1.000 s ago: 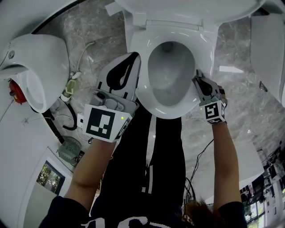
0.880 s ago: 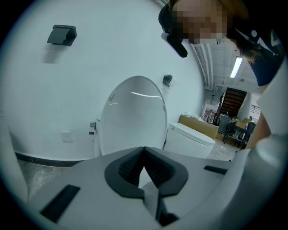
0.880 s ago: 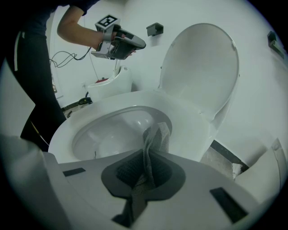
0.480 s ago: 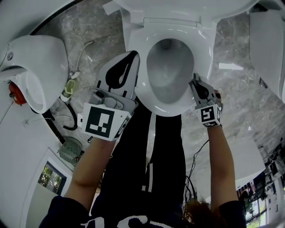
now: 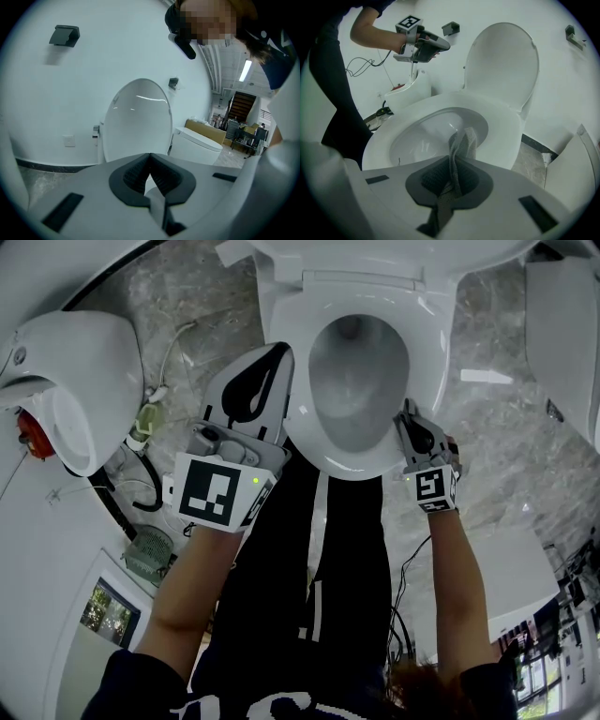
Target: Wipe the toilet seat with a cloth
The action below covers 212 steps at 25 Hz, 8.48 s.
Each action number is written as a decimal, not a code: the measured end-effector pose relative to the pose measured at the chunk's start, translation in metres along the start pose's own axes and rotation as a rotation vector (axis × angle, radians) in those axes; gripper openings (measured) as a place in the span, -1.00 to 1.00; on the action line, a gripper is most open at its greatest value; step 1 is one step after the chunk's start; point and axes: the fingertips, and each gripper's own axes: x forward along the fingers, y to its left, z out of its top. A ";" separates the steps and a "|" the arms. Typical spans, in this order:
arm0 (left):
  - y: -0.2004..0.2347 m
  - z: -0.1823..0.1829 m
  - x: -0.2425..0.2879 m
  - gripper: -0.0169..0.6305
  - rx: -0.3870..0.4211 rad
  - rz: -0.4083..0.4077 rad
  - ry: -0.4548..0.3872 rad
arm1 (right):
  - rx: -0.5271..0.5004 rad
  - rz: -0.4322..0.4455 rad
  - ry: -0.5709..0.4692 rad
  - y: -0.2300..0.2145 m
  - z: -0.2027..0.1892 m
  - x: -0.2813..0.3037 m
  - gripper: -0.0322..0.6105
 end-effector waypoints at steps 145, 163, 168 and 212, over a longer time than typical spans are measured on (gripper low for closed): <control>0.080 -0.023 -0.048 -0.91 -0.075 0.162 0.015 | 0.335 0.010 -0.314 0.052 0.222 0.148 -0.82; 0.080 -0.012 -0.044 -0.91 -0.073 0.161 0.002 | 0.130 -0.015 -0.322 0.006 0.254 0.161 -0.81; 0.082 -0.006 -0.041 -0.91 -0.103 0.191 -0.027 | 0.131 -0.045 -0.317 -0.011 0.255 0.161 -0.82; -0.008 0.196 -0.125 -0.91 0.077 0.063 -0.166 | 0.283 -0.395 -0.803 -0.089 0.383 -0.309 -0.82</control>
